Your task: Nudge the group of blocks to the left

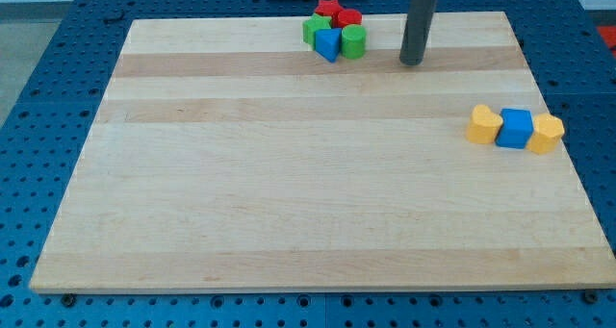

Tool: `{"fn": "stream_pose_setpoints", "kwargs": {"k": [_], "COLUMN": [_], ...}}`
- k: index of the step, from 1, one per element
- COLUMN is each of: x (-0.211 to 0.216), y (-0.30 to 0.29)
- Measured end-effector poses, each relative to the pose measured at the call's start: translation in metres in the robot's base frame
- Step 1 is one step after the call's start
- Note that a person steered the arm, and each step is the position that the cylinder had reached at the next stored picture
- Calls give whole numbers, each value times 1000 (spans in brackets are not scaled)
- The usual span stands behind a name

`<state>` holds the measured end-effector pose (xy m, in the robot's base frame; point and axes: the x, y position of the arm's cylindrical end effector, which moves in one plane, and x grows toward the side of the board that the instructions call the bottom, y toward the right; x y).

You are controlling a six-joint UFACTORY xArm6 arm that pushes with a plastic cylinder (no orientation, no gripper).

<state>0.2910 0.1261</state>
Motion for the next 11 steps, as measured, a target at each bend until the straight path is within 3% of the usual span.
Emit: {"fn": "stream_pose_setpoints", "kwargs": {"k": [5, 9, 11], "x": [-91, -98, -98], "y": [-5, -49, -103]}}
